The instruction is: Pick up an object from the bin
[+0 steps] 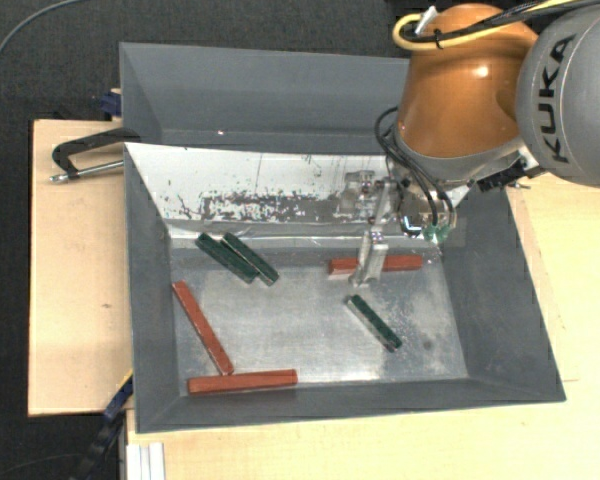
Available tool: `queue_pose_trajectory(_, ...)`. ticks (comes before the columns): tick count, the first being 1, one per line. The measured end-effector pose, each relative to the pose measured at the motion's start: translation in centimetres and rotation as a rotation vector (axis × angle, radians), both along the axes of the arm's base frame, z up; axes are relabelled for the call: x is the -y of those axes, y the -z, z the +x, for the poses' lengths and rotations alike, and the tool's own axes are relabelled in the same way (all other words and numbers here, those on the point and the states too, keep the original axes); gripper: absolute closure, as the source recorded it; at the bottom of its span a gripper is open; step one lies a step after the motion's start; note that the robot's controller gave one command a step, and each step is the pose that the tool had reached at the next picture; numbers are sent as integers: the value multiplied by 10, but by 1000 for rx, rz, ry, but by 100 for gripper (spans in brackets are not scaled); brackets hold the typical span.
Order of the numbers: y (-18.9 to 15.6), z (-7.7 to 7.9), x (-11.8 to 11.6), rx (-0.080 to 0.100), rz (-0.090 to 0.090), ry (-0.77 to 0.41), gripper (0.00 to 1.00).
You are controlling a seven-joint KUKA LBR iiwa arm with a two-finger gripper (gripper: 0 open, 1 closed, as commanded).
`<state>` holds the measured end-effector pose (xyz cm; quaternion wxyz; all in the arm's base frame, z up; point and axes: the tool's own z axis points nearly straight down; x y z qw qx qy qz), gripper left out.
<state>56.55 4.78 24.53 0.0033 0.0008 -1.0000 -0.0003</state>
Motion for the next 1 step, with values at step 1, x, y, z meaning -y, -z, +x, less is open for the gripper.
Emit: queue_pose_trajectory(1, 128, -32, 50, -1, 0, -177, 0)
